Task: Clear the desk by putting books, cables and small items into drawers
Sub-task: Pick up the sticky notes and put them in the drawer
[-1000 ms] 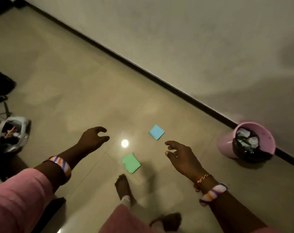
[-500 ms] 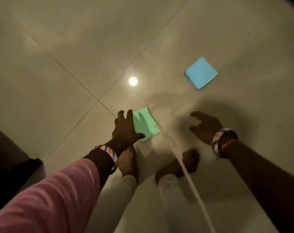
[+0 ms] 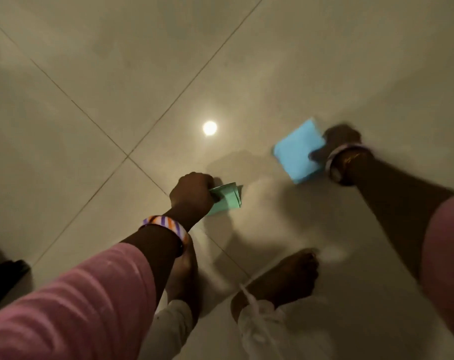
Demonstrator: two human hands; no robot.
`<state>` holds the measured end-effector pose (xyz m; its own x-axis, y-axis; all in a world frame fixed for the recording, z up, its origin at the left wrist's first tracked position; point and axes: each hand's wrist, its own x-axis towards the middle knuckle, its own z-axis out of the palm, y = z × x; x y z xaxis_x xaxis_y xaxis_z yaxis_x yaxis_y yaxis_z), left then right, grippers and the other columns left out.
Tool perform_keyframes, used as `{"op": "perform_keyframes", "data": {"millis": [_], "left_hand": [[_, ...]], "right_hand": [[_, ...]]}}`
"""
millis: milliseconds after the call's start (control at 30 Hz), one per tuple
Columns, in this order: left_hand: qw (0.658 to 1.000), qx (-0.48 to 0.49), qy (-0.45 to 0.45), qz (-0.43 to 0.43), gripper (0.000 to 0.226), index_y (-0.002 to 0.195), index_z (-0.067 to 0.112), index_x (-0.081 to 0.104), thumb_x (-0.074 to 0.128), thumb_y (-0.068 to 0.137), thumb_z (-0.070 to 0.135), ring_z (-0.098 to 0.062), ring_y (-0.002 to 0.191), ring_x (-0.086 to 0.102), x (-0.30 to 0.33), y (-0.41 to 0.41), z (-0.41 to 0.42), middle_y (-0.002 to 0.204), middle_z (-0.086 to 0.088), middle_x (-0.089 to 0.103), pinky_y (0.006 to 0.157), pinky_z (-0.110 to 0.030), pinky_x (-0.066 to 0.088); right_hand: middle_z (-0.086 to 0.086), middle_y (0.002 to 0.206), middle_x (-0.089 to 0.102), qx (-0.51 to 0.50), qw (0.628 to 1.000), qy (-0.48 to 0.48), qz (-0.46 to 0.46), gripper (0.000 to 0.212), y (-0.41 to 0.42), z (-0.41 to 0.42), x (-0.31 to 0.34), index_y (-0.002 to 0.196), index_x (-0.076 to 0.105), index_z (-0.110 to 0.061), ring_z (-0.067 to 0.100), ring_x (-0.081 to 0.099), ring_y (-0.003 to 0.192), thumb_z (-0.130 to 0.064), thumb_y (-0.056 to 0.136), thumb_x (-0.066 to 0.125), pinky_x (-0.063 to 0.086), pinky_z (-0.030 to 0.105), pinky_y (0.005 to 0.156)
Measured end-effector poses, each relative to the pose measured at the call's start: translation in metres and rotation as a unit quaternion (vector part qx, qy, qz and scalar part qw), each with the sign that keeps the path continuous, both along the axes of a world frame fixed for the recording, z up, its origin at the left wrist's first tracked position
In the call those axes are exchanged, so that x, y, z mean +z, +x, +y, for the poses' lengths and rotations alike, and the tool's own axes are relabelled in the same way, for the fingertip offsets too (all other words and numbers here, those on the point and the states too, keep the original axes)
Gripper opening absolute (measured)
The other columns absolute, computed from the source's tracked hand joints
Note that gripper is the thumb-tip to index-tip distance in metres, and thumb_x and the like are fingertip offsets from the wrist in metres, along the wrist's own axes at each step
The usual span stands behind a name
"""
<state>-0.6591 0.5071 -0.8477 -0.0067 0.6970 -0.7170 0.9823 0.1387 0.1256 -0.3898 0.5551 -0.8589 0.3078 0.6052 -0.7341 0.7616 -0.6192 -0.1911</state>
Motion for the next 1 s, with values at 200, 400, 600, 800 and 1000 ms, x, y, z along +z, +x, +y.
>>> {"op": "perform_keyframes", "data": {"millis": [200, 400, 600, 800, 1000], "left_hand": [[0.99, 0.061, 0.009, -0.125, 0.027, 0.099, 0.008, 0.065, 0.068, 0.081, 0.028, -0.026, 0.085, 0.059, 0.124, 0.044, 0.027, 0.093, -0.011, 0.066, 0.067, -0.027, 0.04], [0.958, -0.035, 0.019, -0.283, 0.03, 0.113, -0.004, 0.052, 0.046, 0.096, 0.02, -0.035, 0.1, 0.057, 0.338, 0.146, 0.043, 0.111, -0.023, 0.061, 0.077, -0.033, 0.042], [0.891, -0.203, -0.04, -0.405, 0.018, 0.102, 0.003, 0.063, 0.061, 0.087, 0.013, -0.026, 0.088, 0.061, 0.545, 0.284, 0.008, 0.1, -0.015, 0.067, 0.079, -0.039, 0.05], [0.783, -0.32, -0.092, -0.525, 0.039, 0.086, -0.002, 0.061, 0.055, 0.082, 0.036, -0.022, 0.07, 0.054, 0.685, 0.42, -0.103, 0.078, -0.014, 0.061, 0.066, -0.037, 0.044], [0.689, -0.376, -0.183, -0.592, 0.028, 0.11, -0.001, 0.057, 0.042, 0.098, 0.019, -0.032, 0.086, 0.063, 0.749, 0.513, -0.263, 0.105, -0.021, 0.063, 0.073, -0.041, 0.053]], "right_hand": [[0.022, 0.101, 0.067, -0.309, 0.934, 0.093, 0.155, 0.024, -0.003, -0.1, 0.119, 0.101, 0.066, 0.004, 0.027, 0.062, 0.087, -0.007, 0.079, 0.069, 0.046, 0.03, 0.069], [0.007, 0.096, 0.058, -0.525, 0.81, 0.196, 0.173, 0.021, 0.056, -0.148, 0.34, 0.107, 0.059, -0.004, 0.022, 0.057, 0.086, -0.014, 0.095, 0.045, 0.054, 0.031, 0.061], [0.004, 0.097, 0.059, -0.61, 0.689, 0.387, 0.053, 0.024, 0.123, -0.226, 0.55, 0.115, 0.055, -0.008, 0.011, 0.059, 0.075, -0.008, 0.092, 0.05, 0.052, 0.018, 0.049], [0.0, 0.111, 0.057, -0.636, 0.544, 0.534, -0.125, 0.054, 0.157, -0.368, 0.686, 0.137, 0.038, -0.019, 0.014, 0.063, 0.08, -0.007, 0.088, 0.056, 0.051, 0.023, 0.042], [0.014, 0.127, 0.047, -0.674, 0.359, 0.599, -0.241, 0.053, 0.171, -0.494, 0.743, 0.138, 0.034, -0.007, 0.026, 0.061, 0.086, 0.0, 0.089, 0.053, 0.05, 0.018, 0.039]]}}
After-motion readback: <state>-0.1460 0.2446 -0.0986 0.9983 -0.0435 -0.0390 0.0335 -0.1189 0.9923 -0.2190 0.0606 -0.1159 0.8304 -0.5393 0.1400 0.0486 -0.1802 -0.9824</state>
